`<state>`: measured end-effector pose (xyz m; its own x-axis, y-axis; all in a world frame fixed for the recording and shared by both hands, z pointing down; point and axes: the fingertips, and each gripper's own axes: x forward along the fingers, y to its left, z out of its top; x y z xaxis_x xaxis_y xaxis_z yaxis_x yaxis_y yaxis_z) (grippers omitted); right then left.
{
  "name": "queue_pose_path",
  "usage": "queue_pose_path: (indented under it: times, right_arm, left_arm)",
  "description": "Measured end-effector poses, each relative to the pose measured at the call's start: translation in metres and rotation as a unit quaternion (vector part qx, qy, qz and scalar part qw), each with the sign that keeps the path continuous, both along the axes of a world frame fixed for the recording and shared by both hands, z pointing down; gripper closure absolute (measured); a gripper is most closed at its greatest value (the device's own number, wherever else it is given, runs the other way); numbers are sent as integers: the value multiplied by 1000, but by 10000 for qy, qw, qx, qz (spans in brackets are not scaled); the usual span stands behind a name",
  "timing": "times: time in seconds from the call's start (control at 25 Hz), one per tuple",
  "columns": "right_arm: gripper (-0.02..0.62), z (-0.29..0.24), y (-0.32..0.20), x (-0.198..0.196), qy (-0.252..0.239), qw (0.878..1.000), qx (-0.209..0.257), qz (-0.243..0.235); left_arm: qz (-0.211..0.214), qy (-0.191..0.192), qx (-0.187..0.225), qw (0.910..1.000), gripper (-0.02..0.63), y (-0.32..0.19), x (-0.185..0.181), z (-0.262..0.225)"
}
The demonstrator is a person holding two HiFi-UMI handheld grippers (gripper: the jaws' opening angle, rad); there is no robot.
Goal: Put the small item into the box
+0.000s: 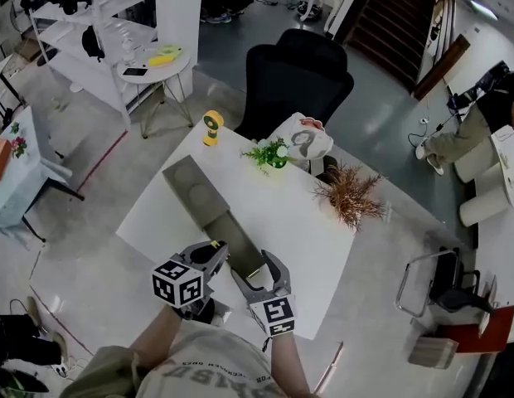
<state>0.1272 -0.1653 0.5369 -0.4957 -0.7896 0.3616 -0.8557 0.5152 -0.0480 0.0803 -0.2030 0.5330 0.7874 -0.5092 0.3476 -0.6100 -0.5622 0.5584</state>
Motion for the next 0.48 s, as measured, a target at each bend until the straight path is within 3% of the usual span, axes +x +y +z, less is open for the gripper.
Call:
queue_pose_path:
  times: [0.28, 0.48]
  right_arm:
    - [255, 30, -23, -22, 366, 9969, -356, -591]
    - [256, 56, -34, -27, 246, 9930, -811, -818]
  left_arm:
    - [351, 251, -532, 9976, 575, -15, 15, 22]
    - [610, 398, -797, 9942, 575, -23, 20, 32]
